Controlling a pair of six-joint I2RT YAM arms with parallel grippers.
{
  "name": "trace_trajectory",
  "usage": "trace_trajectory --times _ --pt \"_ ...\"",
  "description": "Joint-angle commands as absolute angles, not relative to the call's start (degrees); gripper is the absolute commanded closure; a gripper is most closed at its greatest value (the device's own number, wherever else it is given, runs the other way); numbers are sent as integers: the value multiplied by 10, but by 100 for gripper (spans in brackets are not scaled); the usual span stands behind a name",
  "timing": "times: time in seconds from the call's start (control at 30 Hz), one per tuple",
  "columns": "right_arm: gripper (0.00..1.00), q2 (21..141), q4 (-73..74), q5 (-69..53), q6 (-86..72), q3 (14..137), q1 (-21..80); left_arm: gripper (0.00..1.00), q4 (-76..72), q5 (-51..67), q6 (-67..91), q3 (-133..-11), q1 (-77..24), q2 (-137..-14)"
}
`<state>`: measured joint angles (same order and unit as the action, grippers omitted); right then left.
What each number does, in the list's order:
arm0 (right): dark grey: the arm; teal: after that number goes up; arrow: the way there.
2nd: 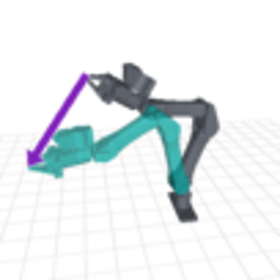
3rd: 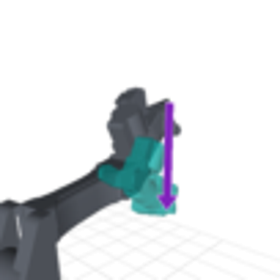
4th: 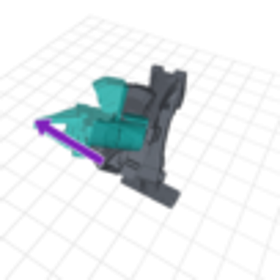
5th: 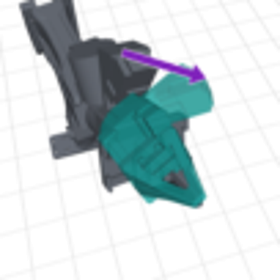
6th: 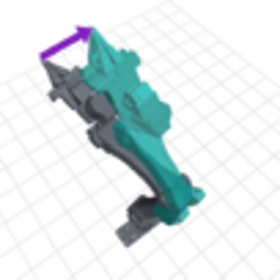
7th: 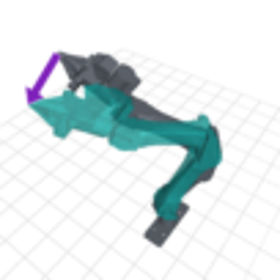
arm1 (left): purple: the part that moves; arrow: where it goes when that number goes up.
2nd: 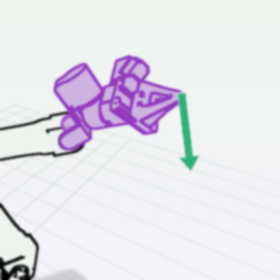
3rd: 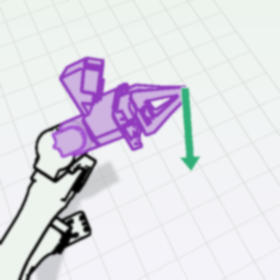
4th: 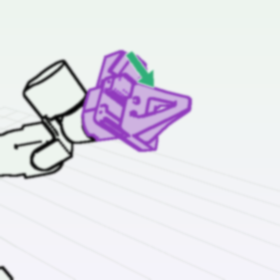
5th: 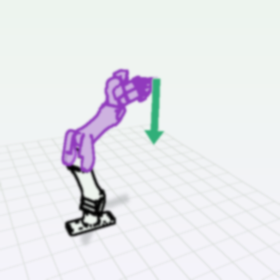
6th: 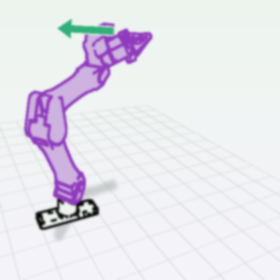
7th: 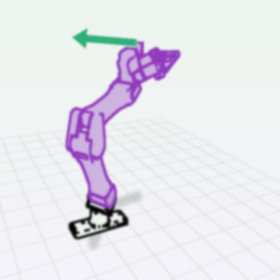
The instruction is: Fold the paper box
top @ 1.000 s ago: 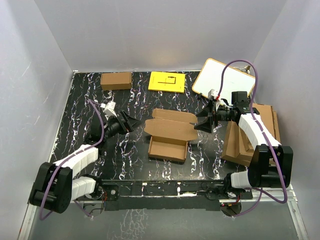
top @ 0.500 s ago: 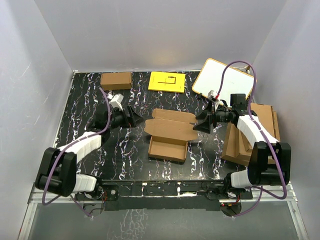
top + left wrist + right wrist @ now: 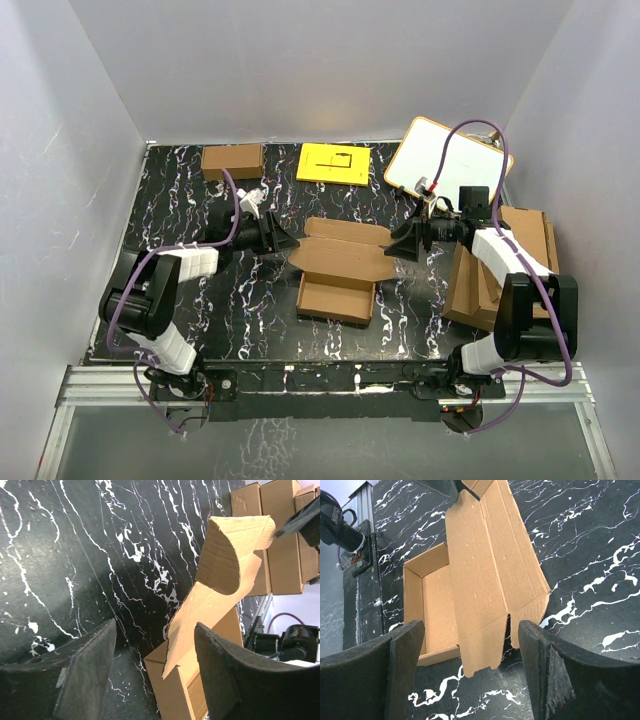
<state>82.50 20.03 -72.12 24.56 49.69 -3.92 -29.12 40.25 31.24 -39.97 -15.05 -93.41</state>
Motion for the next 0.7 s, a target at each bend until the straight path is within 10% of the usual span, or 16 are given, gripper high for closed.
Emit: trace_trajectory --times 0.0,0.67 --pt "19 831 163 -729 230 494 -41 42 -350 469 338 -418 -147 -953" --pt "21 831 176 -764 227 506 -36 81 -433 471 320 -372 -152 -918"
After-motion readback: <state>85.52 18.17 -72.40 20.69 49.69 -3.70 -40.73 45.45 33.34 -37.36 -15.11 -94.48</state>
